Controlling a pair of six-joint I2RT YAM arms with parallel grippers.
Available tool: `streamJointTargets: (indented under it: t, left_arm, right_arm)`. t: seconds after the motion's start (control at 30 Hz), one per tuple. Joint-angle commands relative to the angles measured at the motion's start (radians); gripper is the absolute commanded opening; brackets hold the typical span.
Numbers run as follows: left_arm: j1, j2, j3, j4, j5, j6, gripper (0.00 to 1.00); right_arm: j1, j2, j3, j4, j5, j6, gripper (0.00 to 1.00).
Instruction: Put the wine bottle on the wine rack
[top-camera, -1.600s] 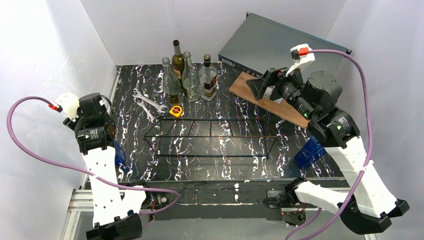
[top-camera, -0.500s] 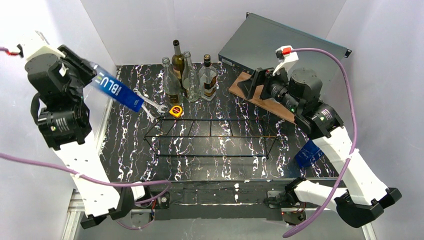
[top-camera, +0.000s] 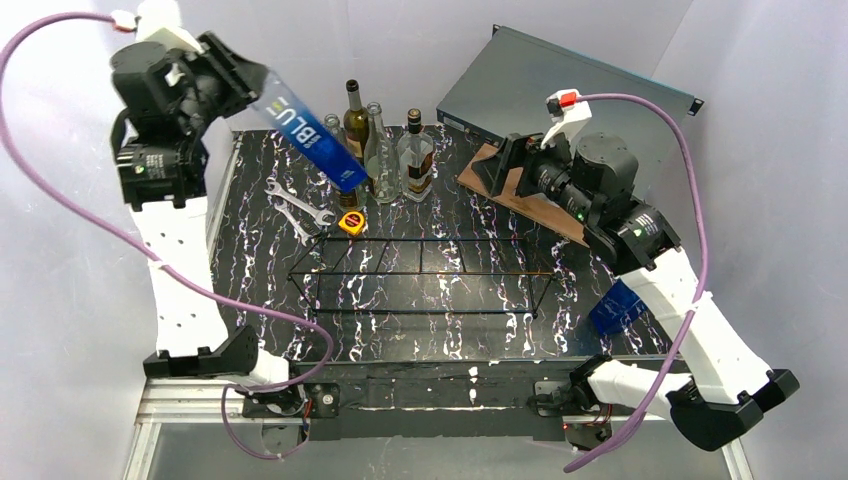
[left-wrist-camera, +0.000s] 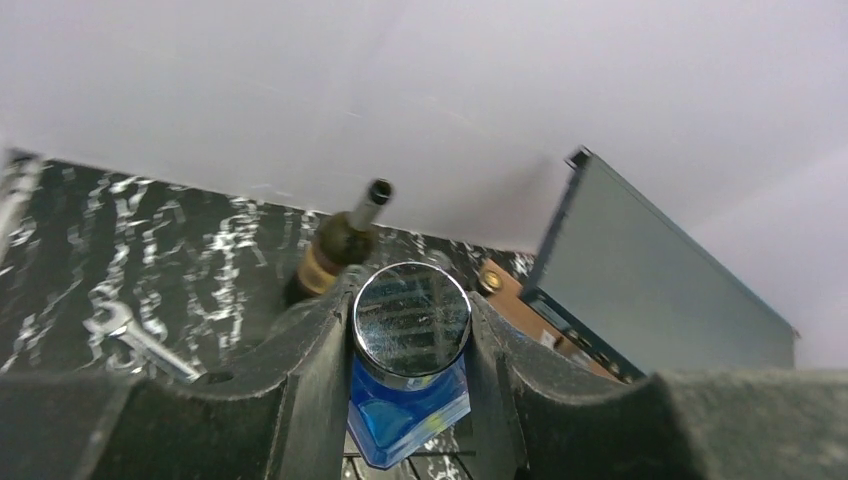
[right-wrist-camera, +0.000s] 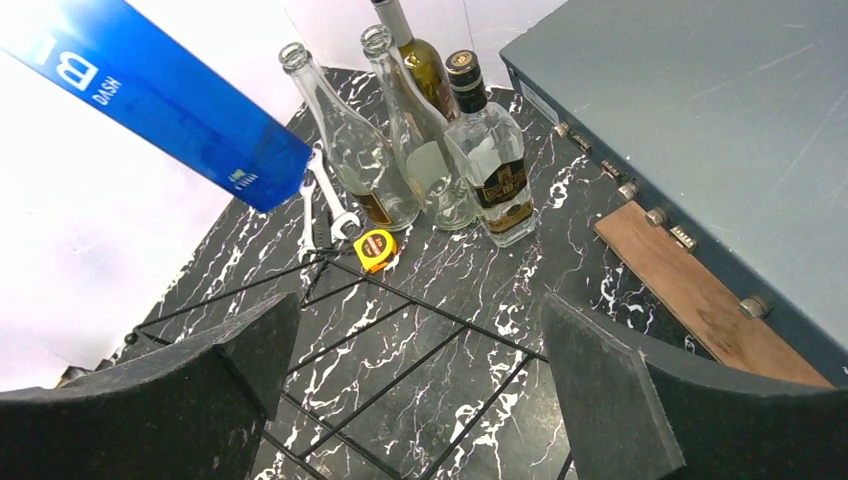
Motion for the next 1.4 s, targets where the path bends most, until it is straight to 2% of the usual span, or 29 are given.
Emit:
streamJointTargets:
  t: [0.0, 0.27, 0.5, 0.6, 0.8, 1.07, 1.37]
  left_arm:
    - [-0.161, -0.011, 0.092, 0.202, 0.054, 0.007, 0.00]
    - [-0.356, 0.064, 0.085, 0.204, 0.019, 0.169, 0.00]
    - [-0.542, 0.110, 0.038, 0.206, -0.123, 0.330, 0.00]
    - [-0.598, 0.128, 0.022, 0.207, -0.144, 0.357, 0.00]
    - [-0.706, 0.139, -0.079, 0.263, -0.274, 0.521, 0.00]
    - [-0.719, 0.128, -0.176, 0.317, -0.365, 0.592, 0.00]
    - [-0.716, 0.041, -0.443, 0.495, -0.403, 0.559, 0.00]
  right_arm:
    - [-0.002, 0.010, 0.034, 0.042, 0.009, -0.009, 1.00]
    - [-0.002, -0.032, 0.016, 0.033, 0.046, -0.021, 1.00]
    - [-0.002, -0.049, 0.023, 0.000, 0.070, -0.036, 1.00]
    - [-0.002, -0.075, 0.005, 0.010, 0.089, -0.033, 1.00]
    - [-0.002, -0.096, -0.034, -0.007, 0.111, -0.050, 1.00]
    - [-0.002, -0.109, -0.043, -0.009, 0.126, -0.068, 1.00]
    - [-0.002, -0.089, -0.049, -0.004, 0.125, -0.085, 1.00]
